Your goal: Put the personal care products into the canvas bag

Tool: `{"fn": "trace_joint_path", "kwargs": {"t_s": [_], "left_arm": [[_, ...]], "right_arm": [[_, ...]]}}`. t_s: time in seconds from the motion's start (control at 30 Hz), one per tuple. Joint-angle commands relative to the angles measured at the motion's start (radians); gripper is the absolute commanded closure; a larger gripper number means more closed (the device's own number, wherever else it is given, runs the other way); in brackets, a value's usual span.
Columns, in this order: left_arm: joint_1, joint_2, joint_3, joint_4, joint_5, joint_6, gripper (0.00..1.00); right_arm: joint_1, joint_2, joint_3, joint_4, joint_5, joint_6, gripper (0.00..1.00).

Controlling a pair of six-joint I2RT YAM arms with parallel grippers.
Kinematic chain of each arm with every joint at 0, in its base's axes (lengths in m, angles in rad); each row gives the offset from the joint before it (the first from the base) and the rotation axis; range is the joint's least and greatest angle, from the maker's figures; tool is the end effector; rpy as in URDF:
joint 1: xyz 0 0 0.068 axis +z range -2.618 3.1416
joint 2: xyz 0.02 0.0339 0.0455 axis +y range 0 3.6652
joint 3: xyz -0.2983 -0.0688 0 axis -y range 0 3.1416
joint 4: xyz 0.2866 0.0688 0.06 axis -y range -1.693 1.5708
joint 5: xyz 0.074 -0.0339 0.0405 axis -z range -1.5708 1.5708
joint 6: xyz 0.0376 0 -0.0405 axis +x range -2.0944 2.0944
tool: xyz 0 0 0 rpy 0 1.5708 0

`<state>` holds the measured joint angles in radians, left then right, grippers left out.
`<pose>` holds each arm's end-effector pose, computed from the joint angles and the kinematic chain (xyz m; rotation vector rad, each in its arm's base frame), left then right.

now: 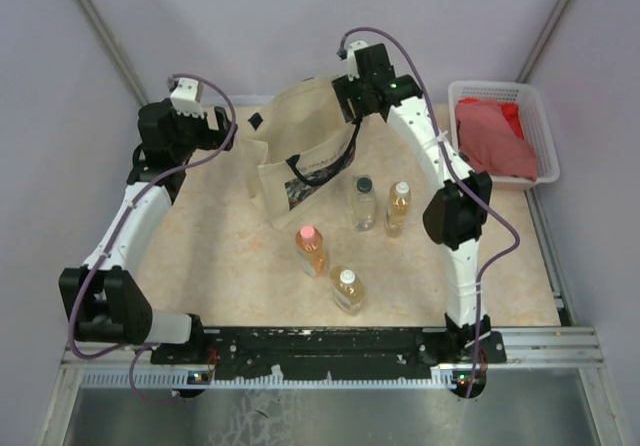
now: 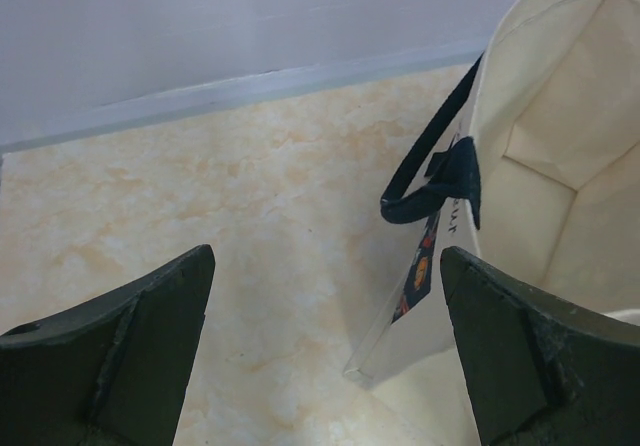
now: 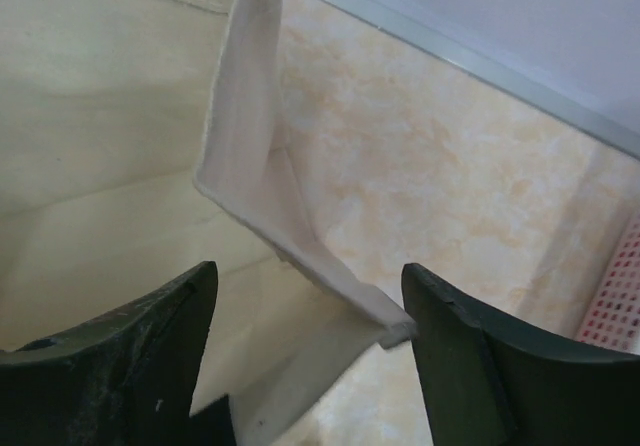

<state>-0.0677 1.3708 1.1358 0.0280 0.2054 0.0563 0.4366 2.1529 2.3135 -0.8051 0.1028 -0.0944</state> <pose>0.3605 -0.0321 0.3747 0.2576 1.7586 -0.1907 0.4968 0.2275 0.4008 -0.5255 2.1491 0.0759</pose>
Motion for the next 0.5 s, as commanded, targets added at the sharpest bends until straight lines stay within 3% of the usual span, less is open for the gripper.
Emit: {"fn": "trace_joint_path", "kwargs": {"t_s": [0.0,0.07,0.17,0.27,0.47], "left_arm": [[-0.003,-0.027,0.07,-0.016,0.092,-0.018,0.0],[-0.004,-0.026,0.075,-0.014,0.111,-0.029,0.0],[-0.004,-0.021,0.084,-0.01,0.13,-0.048,0.0],[-0.003,-0.012,0.096,-0.008,0.163,-0.067,0.0],[-0.003,0.01,0.101,0.037,0.278,-0.121,0.0]], "right_arm": [[0.007,0.002,0.052,-0.003,-0.026,-0.017,0.43],[0.008,-0.005,0.049,-0.027,-0.023,-0.011,0.67],[0.013,-0.023,0.049,-0.082,-0.006,0.0,0.88],[0.031,-0.057,0.026,-0.147,0.015,0.012,0.95],[0.071,-0.117,-0.022,-0.247,0.027,0.098,0.96]]}}
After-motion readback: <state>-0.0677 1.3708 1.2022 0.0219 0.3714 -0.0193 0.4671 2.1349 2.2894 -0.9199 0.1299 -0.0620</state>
